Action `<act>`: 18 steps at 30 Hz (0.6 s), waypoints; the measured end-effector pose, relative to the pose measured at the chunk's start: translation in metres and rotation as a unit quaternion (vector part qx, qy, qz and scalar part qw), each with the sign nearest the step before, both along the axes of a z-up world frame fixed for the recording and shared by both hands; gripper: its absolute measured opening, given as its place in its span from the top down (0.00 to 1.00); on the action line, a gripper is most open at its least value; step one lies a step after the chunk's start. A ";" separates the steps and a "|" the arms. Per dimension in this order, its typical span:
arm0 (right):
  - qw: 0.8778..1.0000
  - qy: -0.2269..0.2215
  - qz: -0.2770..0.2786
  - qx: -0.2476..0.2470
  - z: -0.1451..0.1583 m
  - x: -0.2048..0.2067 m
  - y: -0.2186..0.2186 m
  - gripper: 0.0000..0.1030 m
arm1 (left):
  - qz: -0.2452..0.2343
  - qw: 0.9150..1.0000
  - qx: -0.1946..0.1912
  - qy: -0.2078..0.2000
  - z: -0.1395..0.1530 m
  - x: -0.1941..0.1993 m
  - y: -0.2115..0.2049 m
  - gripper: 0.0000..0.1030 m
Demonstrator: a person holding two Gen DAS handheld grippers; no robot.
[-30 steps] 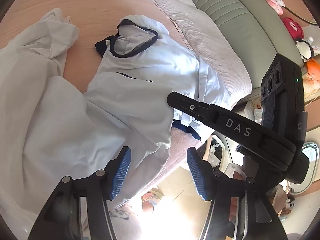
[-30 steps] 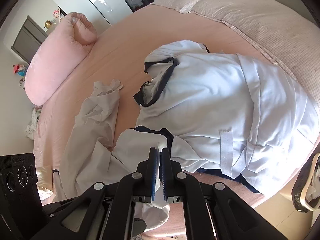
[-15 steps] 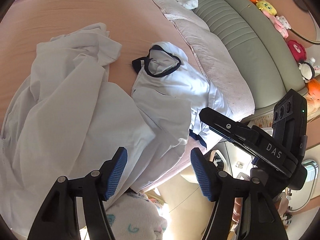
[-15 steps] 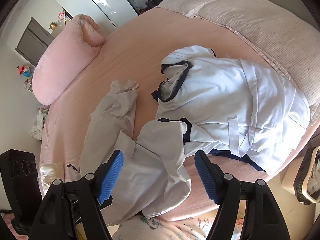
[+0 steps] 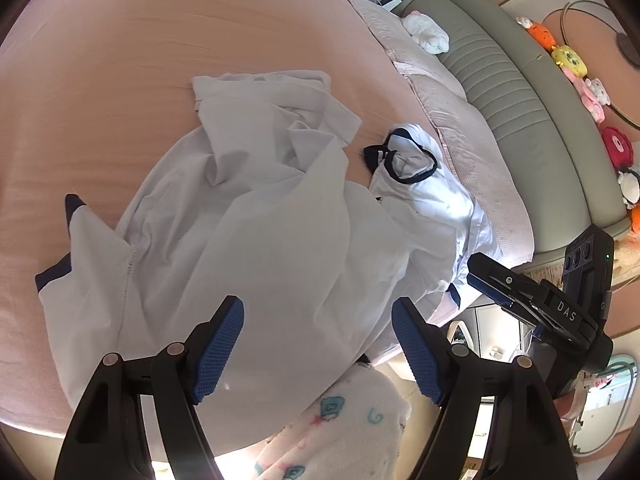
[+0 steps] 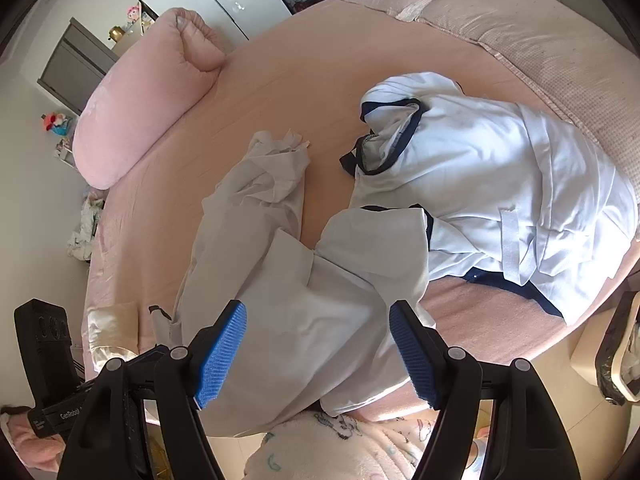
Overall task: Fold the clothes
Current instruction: 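Lower the folded leg onto the trousers and open both grippers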
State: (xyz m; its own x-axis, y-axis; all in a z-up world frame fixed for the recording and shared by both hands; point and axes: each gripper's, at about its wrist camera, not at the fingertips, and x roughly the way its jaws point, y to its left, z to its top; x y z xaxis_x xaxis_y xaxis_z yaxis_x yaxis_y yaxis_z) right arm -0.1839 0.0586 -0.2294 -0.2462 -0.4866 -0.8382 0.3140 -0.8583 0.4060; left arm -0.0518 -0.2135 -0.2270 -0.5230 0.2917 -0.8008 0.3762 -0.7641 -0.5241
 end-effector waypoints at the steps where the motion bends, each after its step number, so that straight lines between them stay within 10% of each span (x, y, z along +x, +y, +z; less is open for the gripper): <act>1: 1.000 -0.001 0.003 0.004 -0.001 0.001 -0.003 0.28 | 0.008 1.000 -0.002 0.000 -0.001 0.004 -0.008 0.27; 18: 0.995 0.004 0.066 0.077 -0.021 -0.003 -0.051 0.28 | -0.013 0.992 -0.128 -0.007 -0.008 0.019 -0.060 0.27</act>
